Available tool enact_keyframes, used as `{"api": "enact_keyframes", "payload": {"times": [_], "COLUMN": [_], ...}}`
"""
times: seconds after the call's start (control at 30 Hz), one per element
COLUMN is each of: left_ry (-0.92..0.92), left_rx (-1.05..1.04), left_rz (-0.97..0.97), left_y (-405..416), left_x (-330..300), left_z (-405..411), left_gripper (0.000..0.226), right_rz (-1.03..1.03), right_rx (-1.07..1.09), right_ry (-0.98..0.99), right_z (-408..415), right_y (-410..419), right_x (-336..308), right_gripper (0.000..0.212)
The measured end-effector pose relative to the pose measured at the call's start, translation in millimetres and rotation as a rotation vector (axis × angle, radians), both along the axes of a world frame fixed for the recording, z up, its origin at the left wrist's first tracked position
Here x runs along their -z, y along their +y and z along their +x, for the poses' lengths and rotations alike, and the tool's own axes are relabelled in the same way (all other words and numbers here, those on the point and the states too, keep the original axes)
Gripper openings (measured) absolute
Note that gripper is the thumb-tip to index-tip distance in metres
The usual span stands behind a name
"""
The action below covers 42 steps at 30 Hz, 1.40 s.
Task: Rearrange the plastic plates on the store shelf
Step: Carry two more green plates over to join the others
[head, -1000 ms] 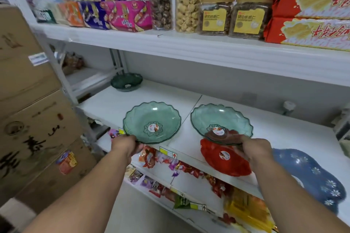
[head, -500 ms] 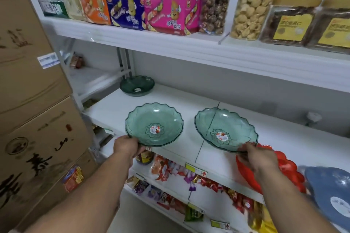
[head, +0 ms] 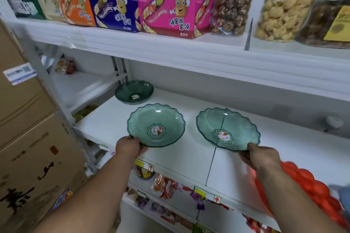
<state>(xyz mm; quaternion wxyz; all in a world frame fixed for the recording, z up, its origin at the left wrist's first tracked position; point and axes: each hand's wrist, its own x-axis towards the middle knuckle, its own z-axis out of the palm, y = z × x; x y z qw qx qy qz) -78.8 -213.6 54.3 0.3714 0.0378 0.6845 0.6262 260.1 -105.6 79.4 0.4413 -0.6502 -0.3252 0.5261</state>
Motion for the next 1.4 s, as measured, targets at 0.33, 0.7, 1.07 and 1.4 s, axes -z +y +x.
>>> {"api": "enact_keyframes", "payload": {"times": [0.33, 0.7, 1.07, 1.4], "left_ry": [-0.044, -0.049, -0.17, -0.083], "left_rx": [0.056, 0.268, 0.404, 0.485], "left_rz": [0.022, -0.014, -0.039, 0.013], "left_y": [67.7, 159.9, 224.5, 244.1], "left_x": [5.5, 28.8, 47.7, 63.1], "left_z": [-21.0, -57.8, -83.5, -93.5], "left_gripper": [0.012, 0.009, 0.006, 0.028], "right_rz": [-0.022, -0.011, 0.024, 0.067], "right_rx": [0.063, 0.261, 0.35, 0.338], "right_ry": [-0.06, 0.002, 0.043, 0.042], "right_z": [-11.4, -35.3, -76.8, -102.4], "right_y": [42.5, 63.3, 73.4, 77.4], "right_x": [7.4, 14.6, 29.5, 29.2], "right_gripper": [0.013, 0.012, 0.015, 0.014]}}
